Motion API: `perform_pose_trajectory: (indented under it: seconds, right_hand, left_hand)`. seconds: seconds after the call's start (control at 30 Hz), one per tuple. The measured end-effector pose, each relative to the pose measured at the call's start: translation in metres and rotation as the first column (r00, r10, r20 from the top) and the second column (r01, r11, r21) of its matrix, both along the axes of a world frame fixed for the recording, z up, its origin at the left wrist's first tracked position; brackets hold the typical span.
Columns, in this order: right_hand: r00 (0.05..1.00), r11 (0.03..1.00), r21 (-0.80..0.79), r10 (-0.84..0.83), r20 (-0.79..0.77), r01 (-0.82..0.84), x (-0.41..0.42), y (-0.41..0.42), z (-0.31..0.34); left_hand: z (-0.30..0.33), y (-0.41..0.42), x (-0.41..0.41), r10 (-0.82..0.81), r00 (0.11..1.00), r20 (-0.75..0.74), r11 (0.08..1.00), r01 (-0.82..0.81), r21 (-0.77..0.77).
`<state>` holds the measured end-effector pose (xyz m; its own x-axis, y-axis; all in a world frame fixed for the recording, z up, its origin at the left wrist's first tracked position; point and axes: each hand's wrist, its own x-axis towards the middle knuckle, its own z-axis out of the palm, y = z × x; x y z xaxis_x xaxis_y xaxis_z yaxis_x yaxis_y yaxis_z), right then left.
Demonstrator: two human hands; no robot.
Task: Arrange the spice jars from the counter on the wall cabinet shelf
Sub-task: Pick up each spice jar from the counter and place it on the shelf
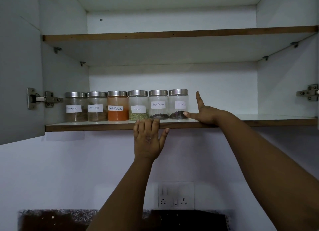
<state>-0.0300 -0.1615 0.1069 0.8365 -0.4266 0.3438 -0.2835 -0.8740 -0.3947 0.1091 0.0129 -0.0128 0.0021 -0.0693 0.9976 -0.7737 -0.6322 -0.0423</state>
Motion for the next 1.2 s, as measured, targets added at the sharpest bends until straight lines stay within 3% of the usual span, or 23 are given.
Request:
perform_pose_trajectory:
  seconds: [0.1, 0.3, 0.47, 0.57, 0.73, 0.93, 1.13, 1.2]
  right_hand:
    - [0.991, 0.979, -0.156, -0.125, 0.053, 0.132, -0.01, 0.012, -0.018]
    - [0.958, 0.893, -0.37, -0.186, 0.217, 0.258, -0.032, 0.051, -0.08]
    - [0.954, 0.935, -0.283, -0.135, 0.266, 0.212, -0.044, 0.077, -0.144]
    - [0.976, 0.971, -0.148, -0.166, 0.142, 0.187, -0.054, 0.091, -0.19]
    - [0.968, 0.969, 0.032, -0.246, 0.042, 0.244, -0.085, 0.109, -0.281]
    - [0.932, 0.888, 0.289, -0.315, -0.181, 0.357, -0.137, 0.136, -0.382]
    - [0.795, 0.842, 0.188, -0.37, -0.48, 0.506, -0.166, 0.182, -0.485]
    - [0.772, 0.83, 0.19, -0.37, -0.517, 0.525, -0.17, 0.196, -0.509]
  left_hand:
    - [0.0, 0.006, -0.007, -0.046, 0.998, -0.03, 0.999, 0.047, 0.028]
    - [0.0, 0.016, -0.018, -0.127, 0.989, -0.078, 0.989, 0.132, 0.064]
    - [-0.019, 0.025, -0.028, -0.236, 0.954, -0.183, 0.962, 0.256, 0.094]
    - [-0.066, 0.031, -0.039, -0.262, 0.93, -0.257, 0.941, 0.305, 0.147]
    - [-0.195, 0.047, -0.069, -0.3, 0.744, -0.596, 0.837, 0.506, 0.21]
    - [-0.343, 0.097, -0.095, -0.058, 0.532, -0.845, 0.715, 0.613, 0.337]
    - [-0.417, 0.129, -0.134, 0.086, 0.305, -0.948, 0.551, 0.779, 0.3]
    - [-0.429, 0.133, -0.148, 0.127, 0.229, -0.965, 0.511, 0.819, 0.262]
